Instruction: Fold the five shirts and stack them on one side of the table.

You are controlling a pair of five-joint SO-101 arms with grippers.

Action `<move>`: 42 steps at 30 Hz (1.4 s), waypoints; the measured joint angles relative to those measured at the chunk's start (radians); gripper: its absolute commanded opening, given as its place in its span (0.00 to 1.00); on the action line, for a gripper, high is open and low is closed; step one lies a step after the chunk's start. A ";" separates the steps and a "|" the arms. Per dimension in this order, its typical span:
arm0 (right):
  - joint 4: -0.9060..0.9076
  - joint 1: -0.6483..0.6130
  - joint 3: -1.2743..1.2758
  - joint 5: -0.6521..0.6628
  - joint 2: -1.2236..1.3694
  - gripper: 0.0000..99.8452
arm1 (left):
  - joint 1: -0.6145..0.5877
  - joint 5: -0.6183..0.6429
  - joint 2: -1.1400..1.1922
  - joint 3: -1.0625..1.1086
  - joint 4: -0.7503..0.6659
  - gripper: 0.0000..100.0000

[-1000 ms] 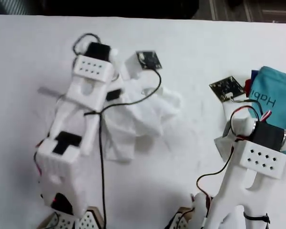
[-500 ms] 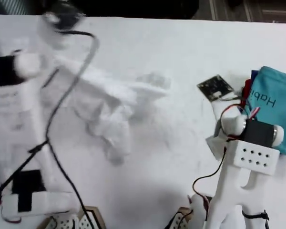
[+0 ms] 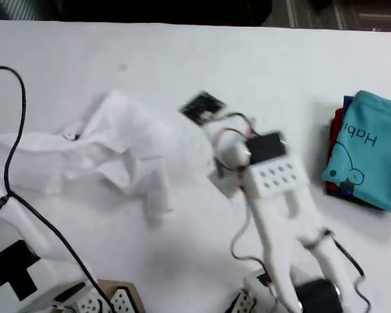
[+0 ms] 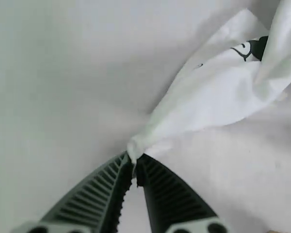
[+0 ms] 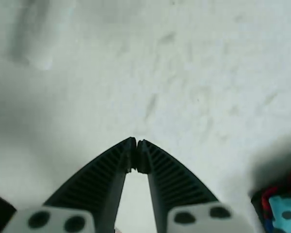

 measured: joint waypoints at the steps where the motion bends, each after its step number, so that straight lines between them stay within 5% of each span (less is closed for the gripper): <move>1: 0.000 -0.031 -0.046 -0.005 0.048 0.02 | -0.008 0.000 0.000 0.014 0.000 0.02; 10: 0.000 -0.241 -0.539 -0.011 0.482 0.23 | -0.009 0.000 0.000 0.100 -0.031 0.02; 24: 0.015 -0.468 -1.191 -0.011 1.082 0.24 | -0.009 0.000 0.000 0.124 -0.034 0.02; 30: 0.015 -0.474 -1.425 -0.011 1.315 0.24 | -0.009 0.006 0.000 0.124 -0.034 0.02; 35: 0.015 -0.473 -1.631 -0.011 1.499 0.21 | -0.009 0.006 0.000 0.124 -0.034 0.02; 38: 0.015 -0.459 -1.755 -0.011 1.596 0.02 | -0.009 0.006 0.000 0.124 -0.034 0.02; 42: 0.037 -0.433 -1.898 -0.011 1.643 0.02 | -0.009 0.006 0.000 0.124 -0.034 0.02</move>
